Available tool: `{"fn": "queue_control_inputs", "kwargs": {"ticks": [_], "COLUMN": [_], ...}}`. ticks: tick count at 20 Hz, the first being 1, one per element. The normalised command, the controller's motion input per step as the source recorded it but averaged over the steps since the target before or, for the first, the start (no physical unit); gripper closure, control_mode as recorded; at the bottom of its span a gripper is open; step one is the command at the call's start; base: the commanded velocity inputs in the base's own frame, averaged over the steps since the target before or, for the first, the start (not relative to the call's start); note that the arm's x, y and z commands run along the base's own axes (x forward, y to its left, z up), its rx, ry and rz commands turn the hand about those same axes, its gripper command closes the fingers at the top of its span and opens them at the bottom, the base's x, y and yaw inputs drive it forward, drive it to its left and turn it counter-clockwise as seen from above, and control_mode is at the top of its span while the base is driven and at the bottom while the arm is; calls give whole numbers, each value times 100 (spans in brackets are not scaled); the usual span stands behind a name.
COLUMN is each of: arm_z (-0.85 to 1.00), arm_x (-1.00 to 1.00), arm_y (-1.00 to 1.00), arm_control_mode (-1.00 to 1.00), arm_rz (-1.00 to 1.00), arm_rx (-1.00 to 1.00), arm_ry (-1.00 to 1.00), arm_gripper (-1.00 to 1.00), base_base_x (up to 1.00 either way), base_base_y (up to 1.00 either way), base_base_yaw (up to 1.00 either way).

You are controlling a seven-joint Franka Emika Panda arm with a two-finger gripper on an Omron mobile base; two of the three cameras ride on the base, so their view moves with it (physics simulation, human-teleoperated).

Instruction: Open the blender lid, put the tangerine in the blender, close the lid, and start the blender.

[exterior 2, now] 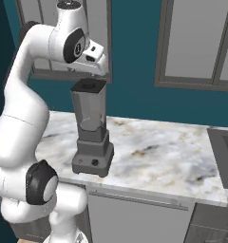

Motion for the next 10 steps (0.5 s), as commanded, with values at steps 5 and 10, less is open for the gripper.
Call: {"fn": "queue_control_inputs", "kwargs": {"ticks": [5, 10], "arm_z": [-84, -100], "arm_x": [-100, -70], "arm_y": [26, 67], "arm_control_mode": [-100, -100], "arm_rz": [-20, -35], "arm_rx": [-10, -34], "arm_ry": [-22, 2], "arm_gripper": [-100, -100], "base_base_x": [0, 0], "base_base_y": [0, 0], "base_base_yaw": [0, 0]}}
